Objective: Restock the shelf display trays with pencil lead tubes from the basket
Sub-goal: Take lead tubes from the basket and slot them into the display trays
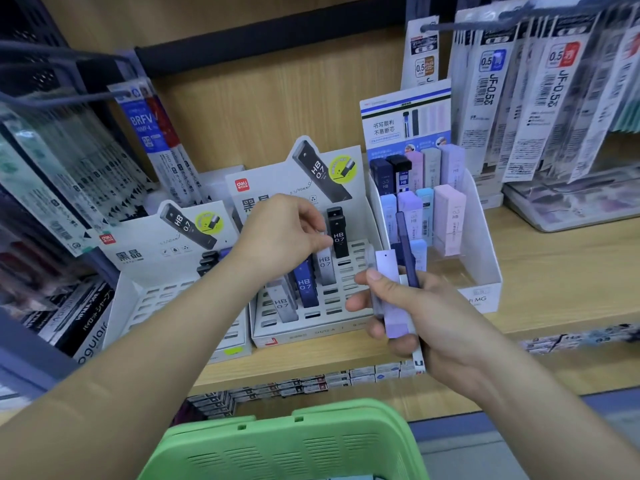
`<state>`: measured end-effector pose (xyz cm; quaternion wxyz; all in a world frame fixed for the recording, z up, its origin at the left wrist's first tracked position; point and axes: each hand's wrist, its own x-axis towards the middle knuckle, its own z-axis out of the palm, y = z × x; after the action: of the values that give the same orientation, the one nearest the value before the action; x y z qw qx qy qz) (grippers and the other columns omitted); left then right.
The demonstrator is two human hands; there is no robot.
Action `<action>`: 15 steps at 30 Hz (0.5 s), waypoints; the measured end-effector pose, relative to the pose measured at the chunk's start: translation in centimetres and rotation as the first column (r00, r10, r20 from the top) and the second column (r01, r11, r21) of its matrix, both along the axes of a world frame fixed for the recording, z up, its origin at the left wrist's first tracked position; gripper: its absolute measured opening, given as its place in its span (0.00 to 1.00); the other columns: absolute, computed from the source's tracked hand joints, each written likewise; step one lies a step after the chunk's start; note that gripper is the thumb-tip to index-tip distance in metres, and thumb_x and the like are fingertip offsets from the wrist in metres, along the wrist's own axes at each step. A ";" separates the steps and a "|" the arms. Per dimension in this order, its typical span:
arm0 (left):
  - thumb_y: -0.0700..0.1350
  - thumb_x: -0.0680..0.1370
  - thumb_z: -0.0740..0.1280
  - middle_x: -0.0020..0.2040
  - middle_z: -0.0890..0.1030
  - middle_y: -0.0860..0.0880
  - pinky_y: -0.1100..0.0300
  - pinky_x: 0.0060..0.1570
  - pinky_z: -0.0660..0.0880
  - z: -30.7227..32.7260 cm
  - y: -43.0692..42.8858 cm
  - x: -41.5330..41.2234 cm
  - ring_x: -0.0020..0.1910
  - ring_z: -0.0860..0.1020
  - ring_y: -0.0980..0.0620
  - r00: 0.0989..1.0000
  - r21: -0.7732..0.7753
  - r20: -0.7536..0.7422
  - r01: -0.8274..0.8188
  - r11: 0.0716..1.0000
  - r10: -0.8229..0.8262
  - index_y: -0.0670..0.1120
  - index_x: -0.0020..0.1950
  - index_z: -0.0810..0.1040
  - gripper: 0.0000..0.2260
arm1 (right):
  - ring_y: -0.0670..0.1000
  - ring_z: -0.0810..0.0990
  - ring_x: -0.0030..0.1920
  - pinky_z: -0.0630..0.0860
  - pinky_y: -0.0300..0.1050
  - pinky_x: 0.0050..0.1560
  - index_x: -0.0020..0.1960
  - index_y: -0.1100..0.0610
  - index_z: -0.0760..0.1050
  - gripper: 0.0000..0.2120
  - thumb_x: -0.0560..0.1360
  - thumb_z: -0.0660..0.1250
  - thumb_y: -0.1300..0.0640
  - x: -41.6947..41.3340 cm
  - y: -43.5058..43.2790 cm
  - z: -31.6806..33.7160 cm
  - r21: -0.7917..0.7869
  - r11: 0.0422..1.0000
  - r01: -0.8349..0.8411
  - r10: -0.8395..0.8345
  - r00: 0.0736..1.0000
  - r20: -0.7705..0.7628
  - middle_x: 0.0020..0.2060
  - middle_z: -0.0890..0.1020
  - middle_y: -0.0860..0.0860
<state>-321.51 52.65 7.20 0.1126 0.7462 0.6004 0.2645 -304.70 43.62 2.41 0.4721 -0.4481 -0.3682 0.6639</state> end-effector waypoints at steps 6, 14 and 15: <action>0.51 0.71 0.75 0.38 0.80 0.57 0.66 0.43 0.68 0.5 -0.3 0.2 0.41 0.77 0.57 0.985 0.027 -0.160 -0.060 0.998 0.063 0.50 0.50 0.84 0.10 | 0.48 0.73 0.27 0.60 0.33 0.19 0.55 0.61 0.78 0.19 0.68 0.71 0.52 -0.1 0.0 0.0 -0.029 0.999 -0.035 0.030 0.986 -0.167 0.36 0.82 0.56; 0.51 0.75 0.70 0.43 0.84 0.47 0.62 0.41 0.74 2.1 -5.0 2.2 0.39 0.76 0.58 0.921 -0.200 0.271 0.339 0.919 -0.281 0.51 0.46 0.84 0.06 | 0.48 0.75 0.29 0.60 0.33 0.19 0.52 0.60 0.78 0.12 0.72 0.71 0.56 -0.2 -0.5 0.5 0.020 0.992 -0.125 0.126 0.987 -0.097 0.32 0.78 0.53; 0.49 0.74 0.71 0.41 0.83 0.47 0.60 0.39 0.73 2.2 -5.1 2.4 0.37 0.75 0.57 0.917 -0.230 0.256 0.364 0.902 -0.304 0.51 0.45 0.84 0.04 | 0.48 0.75 0.29 0.60 0.33 0.19 0.50 0.59 0.78 0.07 0.73 0.71 0.57 -0.2 -0.6 0.6 0.028 0.990 -0.137 0.138 0.989 -0.060 0.32 0.78 0.53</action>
<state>-319.12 47.50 9.35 0.3223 0.7828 0.4778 0.2345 -304.89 43.02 3.00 0.4417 -0.3955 -0.3912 0.7039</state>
